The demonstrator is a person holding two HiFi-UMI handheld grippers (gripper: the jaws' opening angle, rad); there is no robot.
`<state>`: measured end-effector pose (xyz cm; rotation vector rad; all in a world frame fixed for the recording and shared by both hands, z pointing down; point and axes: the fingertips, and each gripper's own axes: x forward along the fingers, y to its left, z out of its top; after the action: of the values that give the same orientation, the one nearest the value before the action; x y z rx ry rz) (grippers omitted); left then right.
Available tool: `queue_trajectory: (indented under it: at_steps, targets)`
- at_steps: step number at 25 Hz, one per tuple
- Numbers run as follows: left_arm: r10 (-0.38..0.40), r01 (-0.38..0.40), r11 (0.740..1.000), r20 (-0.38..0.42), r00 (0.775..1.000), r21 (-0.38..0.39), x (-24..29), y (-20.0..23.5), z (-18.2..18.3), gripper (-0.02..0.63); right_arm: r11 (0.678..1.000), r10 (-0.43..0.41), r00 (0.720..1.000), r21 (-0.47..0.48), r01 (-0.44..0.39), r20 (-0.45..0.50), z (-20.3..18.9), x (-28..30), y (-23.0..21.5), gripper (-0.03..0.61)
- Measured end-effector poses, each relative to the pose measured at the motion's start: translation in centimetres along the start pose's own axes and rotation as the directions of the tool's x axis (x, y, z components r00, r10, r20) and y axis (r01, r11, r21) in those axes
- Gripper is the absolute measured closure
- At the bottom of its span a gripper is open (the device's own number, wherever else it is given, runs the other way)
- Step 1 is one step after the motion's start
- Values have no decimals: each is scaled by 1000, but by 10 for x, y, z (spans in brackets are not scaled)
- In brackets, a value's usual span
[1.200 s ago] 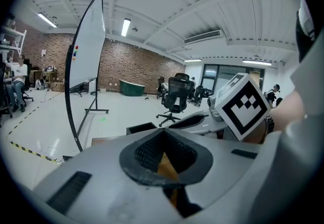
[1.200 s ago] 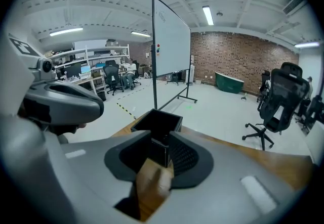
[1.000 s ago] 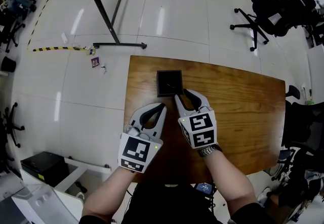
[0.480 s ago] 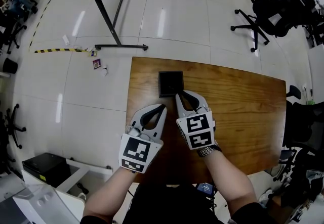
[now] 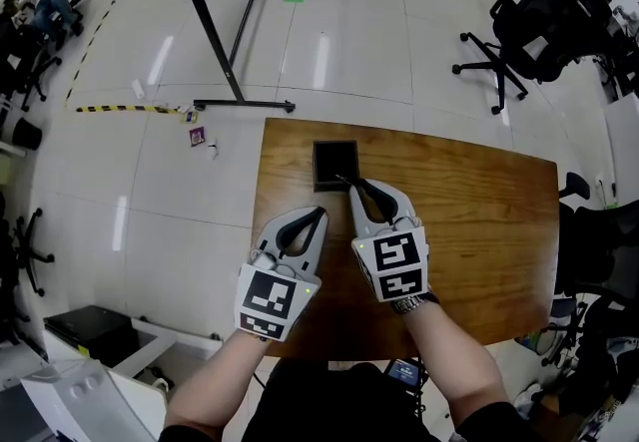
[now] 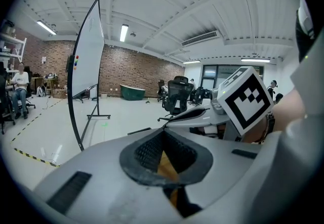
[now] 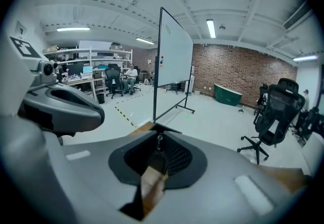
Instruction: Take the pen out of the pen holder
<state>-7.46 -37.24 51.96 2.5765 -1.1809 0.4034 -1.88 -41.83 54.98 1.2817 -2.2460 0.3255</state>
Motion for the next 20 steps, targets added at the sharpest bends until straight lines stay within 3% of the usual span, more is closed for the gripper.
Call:
queue_trajectory:
  at_steps: [10,20]
  targets:
    - [17,-19,998,39,999,59,-31,-51,27,611,1000,-7,994,-28,10,113,25,-72,2,542]
    - [39,-46,994,67,997,103,-68,-113,39,611,999,10,984,-40,-3,180,24,-149,14,543]
